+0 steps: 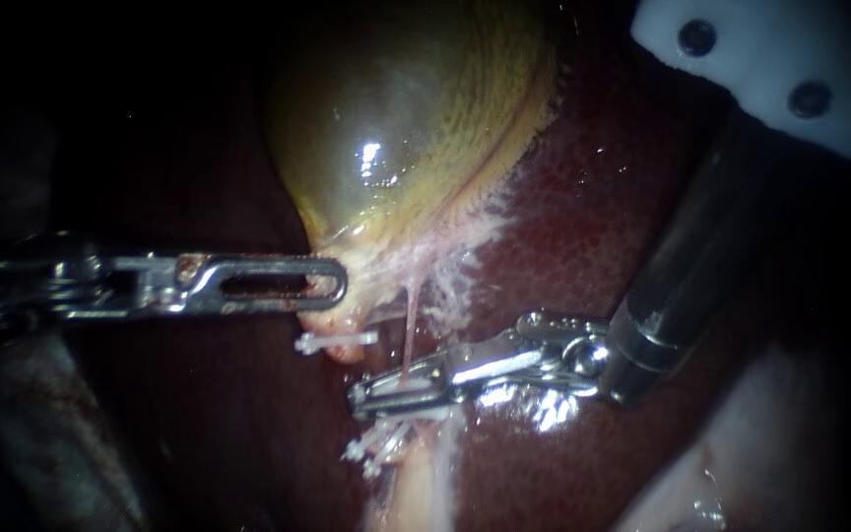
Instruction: Going back second clip right tube
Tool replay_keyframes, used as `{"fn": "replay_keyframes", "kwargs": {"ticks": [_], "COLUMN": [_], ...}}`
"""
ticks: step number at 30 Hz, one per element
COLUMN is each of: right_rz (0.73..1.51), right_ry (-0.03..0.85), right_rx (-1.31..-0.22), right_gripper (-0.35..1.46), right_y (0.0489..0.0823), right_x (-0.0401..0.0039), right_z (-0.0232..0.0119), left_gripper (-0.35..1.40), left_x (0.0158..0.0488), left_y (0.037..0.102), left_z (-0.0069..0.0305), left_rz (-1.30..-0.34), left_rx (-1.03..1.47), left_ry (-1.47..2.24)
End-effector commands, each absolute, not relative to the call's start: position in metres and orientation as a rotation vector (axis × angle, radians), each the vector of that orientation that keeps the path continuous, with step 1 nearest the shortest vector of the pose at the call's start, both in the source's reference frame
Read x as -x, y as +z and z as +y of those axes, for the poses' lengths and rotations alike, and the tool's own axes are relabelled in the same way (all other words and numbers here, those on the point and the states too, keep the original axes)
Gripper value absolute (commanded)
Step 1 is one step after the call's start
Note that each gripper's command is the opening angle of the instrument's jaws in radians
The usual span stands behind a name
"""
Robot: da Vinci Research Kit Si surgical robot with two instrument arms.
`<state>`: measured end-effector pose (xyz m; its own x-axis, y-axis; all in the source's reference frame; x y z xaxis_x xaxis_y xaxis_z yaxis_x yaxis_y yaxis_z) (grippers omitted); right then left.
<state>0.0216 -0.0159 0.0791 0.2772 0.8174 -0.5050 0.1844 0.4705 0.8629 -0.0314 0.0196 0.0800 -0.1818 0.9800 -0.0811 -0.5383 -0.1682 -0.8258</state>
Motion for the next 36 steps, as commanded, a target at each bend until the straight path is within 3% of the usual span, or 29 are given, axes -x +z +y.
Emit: {"fn": "replay_keyframes", "kwargs": {"ticks": [1,17,26,36], "right_rz": [1.247,1.247,1.276,1.293], "right_ry": [0.546,0.546,0.490,0.448], "right_rx": [-1.030,-1.030,-0.984,-0.948], "right_gripper": [-0.35,-0.35,0.28,0.44], "right_y": [0.0791,0.0790,0.0789,0.0789], "right_x": [-0.0216,-0.0217,-0.0217,-0.0218], "right_z": [-0.0159,-0.0160,-0.0158,-0.0158], "left_gripper": [-0.35,-0.35,-0.35,-0.35], "left_x": [0.0314,0.0314,0.0313,0.0313], "left_y": [0.0800,0.0800,0.0800,0.0799], "left_z": [0.0196,0.0196,0.0196,0.0196], "left_rz": [-0.799,-0.799,-0.799,-0.798], "left_rx": [0.774,0.775,0.775,0.774], "left_ry": [1.635,1.635,1.635,1.635]}}
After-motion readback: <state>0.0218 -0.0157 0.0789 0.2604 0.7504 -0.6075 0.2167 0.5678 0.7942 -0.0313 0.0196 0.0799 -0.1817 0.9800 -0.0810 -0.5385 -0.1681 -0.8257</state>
